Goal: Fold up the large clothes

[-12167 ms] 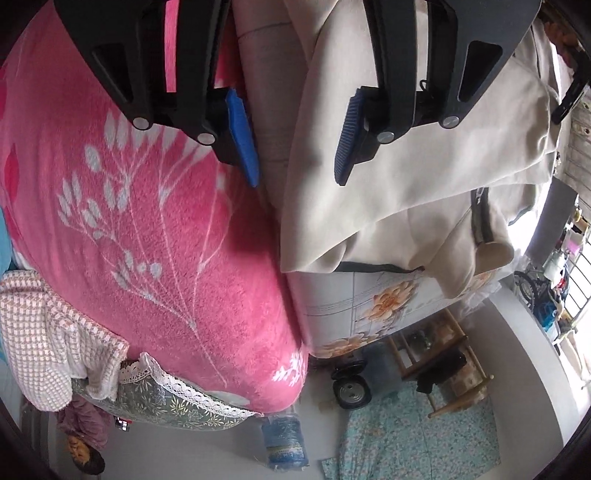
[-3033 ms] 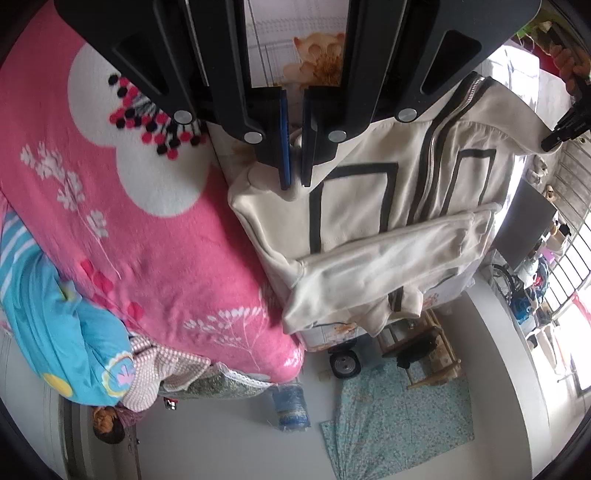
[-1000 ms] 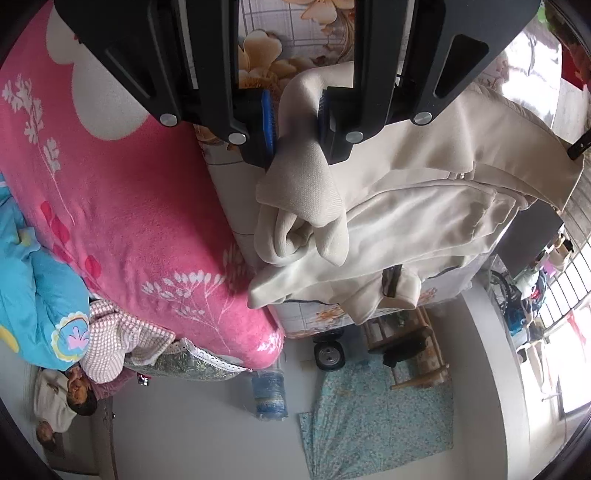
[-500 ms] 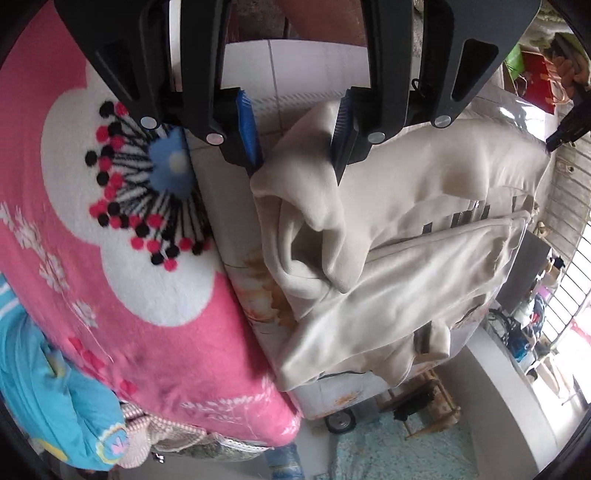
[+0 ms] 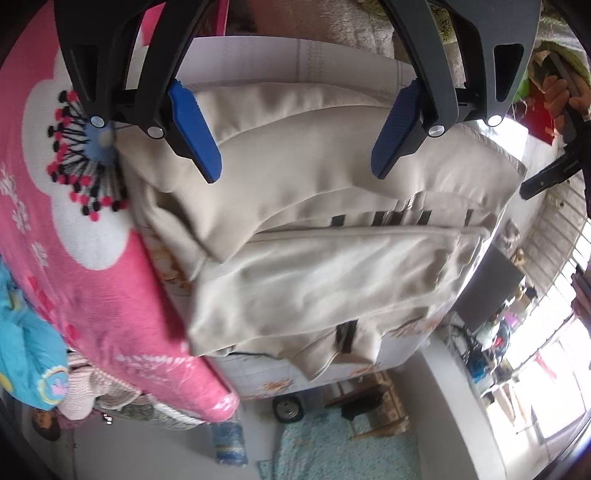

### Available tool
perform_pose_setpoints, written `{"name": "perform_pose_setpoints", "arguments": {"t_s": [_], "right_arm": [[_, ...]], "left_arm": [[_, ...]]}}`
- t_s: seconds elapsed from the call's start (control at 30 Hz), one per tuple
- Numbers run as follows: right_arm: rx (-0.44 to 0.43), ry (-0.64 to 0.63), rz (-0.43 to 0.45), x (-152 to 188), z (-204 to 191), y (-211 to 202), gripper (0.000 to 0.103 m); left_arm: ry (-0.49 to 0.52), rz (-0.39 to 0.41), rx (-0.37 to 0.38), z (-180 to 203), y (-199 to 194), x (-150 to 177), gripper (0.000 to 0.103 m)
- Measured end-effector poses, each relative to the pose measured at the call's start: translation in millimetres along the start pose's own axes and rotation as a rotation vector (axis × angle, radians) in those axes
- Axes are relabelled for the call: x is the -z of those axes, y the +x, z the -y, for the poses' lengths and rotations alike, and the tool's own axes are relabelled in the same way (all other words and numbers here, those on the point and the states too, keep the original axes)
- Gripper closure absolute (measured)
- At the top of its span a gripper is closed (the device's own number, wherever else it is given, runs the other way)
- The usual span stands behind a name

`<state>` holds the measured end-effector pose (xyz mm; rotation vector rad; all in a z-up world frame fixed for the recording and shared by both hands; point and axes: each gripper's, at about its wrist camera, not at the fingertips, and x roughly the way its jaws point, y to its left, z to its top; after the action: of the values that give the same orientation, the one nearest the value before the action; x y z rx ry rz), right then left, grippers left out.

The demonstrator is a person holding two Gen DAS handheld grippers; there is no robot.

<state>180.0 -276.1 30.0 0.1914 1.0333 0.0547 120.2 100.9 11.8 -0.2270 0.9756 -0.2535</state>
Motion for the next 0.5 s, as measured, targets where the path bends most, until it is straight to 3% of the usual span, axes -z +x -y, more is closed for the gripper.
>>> {"name": "perform_pose_setpoints", "arguments": {"t_s": [0.23, 0.43, 0.5], "right_arm": [[0.041, -0.081, -0.091, 12.5, -29.4, 38.4, 0.019], [0.046, -0.063, -0.121, 20.3, -25.4, 53.9, 0.013], [0.053, -0.062, -0.115, 21.8, -27.2, 55.7, 0.011]], "left_arm": [[0.07, -0.114, -0.07, 9.0, 42.6, 14.5, 0.04], [0.115, -0.09, -0.05, 10.9, 47.8, 19.5, 0.022], [0.16, -0.092, -0.076, 18.0, 51.0, 21.5, 0.018]]}}
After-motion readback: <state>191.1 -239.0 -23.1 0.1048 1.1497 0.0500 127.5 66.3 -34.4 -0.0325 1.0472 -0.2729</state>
